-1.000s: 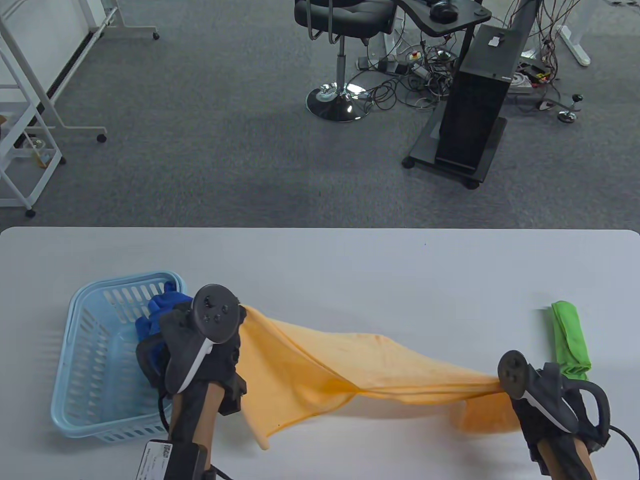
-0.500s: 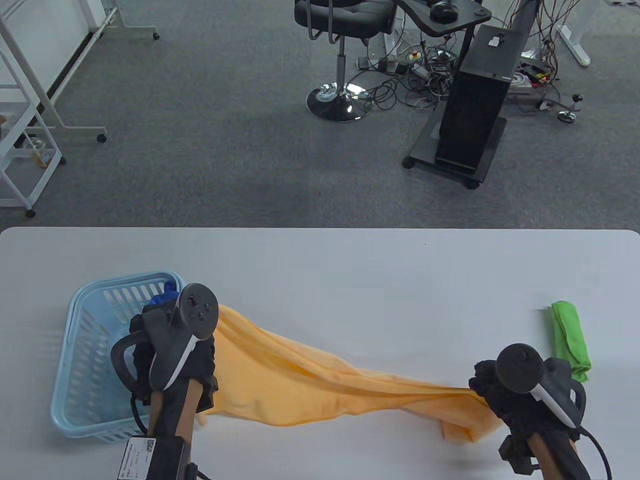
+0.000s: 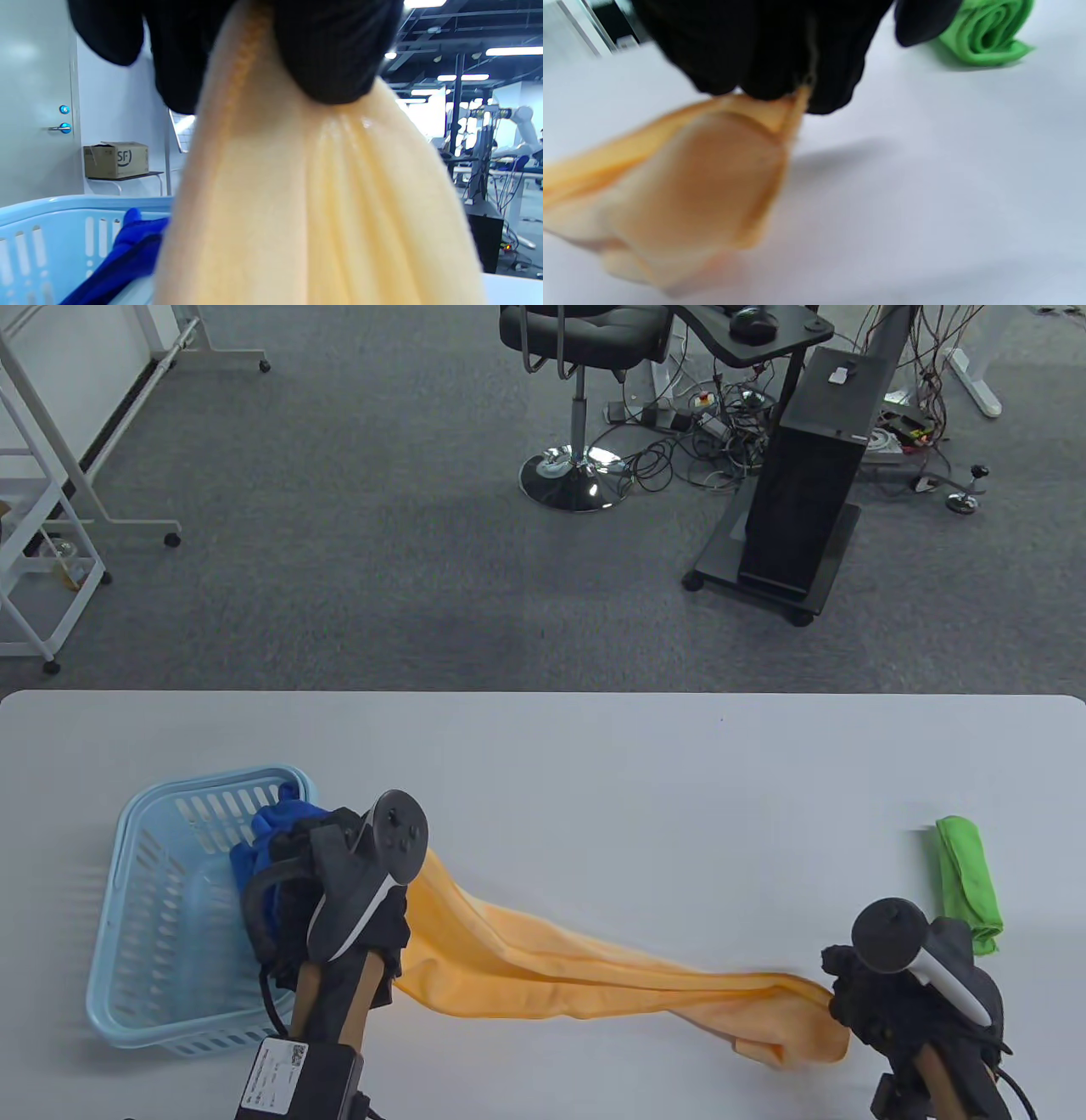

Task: Roll rectangular towel into towel roll

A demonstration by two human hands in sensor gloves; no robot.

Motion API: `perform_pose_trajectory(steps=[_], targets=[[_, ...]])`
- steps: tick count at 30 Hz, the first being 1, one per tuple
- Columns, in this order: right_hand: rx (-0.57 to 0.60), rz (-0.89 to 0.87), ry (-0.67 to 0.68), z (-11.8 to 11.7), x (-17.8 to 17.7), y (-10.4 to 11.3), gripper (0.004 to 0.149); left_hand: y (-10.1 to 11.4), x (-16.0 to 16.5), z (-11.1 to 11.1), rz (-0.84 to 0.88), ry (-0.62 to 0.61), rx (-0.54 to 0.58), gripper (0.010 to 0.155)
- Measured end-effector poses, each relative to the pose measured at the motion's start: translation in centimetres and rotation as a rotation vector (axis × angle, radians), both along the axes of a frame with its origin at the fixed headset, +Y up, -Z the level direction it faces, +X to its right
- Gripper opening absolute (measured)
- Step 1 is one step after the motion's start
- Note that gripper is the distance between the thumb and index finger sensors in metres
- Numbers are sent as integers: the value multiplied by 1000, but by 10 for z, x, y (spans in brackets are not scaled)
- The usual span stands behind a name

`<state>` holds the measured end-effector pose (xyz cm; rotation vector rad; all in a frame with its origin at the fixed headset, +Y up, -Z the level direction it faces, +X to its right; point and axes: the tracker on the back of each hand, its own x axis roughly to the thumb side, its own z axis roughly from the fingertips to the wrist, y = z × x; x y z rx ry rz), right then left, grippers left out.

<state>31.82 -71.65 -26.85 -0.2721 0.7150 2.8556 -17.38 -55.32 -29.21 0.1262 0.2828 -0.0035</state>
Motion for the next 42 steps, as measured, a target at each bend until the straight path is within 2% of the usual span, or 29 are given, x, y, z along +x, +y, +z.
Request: perform_pose_trajectory(steps=[3, 5, 6, 11, 15, 18, 21, 23, 26, 29, 31, 34, 36, 40, 42], targets=[[-47, -6, 3, -1, -1, -3, 69, 3, -7, -5, 47, 25, -36, 42], [-23, 37, -9, -2, 0, -2, 69, 4, -11, -6, 50, 36, -24, 42], [-48, 44, -4, -2, 1, -4, 69, 4, -13, -6, 53, 41, -21, 42], [-122, 14, -39, -1, 5, -21, 70, 1, -16, -5, 67, 39, -26, 42], [-72, 113, -50, -3, 3, -34, 46, -3, -15, -4, 37, 35, -43, 42], [-41, 121, -86, -3, 5, -31, 44, -2, -16, -4, 44, 40, -41, 42], [75, 29, -175, -7, 11, -11, 44, 3, -19, -5, 85, 46, -32, 41], [136, -24, -227, -12, 10, 8, 45, 5, -19, -10, 189, 27, -33, 42], [232, 105, -174, -24, -2, 44, 44, 14, -9, -17, 304, -1, -21, 42], [286, 220, -132, -35, -18, 71, 44, 23, 4, -24, 263, -18, 9, 43], [291, 284, -103, -42, -29, 83, 45, 27, 10, -30, 237, -24, -13, 43], [310, 384, -74, -52, -42, 96, 50, 29, 15, -40, 203, -32, -34, 44], [312, 449, -71, -64, -48, 101, 60, 29, 14, -47, 247, -54, 2, 43], [348, 542, -69, -83, -52, 107, 46, 30, 15, -59, 265, -36, -15, 42], [362, 612, -64, -92, -53, 110, 44, 31, 13, -67, 236, -15, -29, 42]])
